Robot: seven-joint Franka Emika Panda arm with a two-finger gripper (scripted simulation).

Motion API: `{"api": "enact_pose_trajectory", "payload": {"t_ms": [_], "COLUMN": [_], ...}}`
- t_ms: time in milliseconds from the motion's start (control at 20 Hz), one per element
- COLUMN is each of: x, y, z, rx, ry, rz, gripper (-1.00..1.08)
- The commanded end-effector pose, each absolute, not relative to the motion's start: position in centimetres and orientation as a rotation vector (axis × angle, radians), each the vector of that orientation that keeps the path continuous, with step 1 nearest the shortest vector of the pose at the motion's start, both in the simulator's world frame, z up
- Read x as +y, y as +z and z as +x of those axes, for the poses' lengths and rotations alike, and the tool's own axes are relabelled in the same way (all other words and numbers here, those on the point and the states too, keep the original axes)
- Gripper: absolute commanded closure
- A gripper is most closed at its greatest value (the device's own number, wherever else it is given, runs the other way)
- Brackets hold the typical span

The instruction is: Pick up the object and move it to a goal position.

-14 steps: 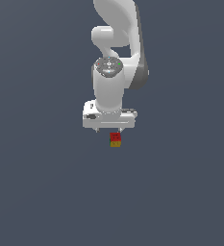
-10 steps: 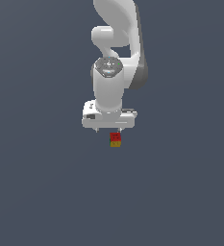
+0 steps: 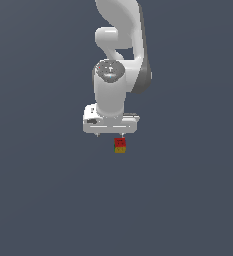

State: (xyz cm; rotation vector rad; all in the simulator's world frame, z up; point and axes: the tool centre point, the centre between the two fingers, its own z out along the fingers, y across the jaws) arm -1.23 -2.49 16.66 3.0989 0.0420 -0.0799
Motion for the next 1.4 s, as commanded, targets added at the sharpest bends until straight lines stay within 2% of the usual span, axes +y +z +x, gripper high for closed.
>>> {"api": "enact_pose_trajectory", "payload": {"t_ms": [0,600,1350], "x": [-2.4,-1.9,-0.4], "y": [16.6,15.8,13.6], "z": [-1.2,-1.4,-2.1], "rx": [0.037,-0.174,-0.757], "ry": [-0.08,-0.072,-0.053], "rz": [3.099,3.1,3.025], "gripper": [-0.92,-0.92,-0.92]}}
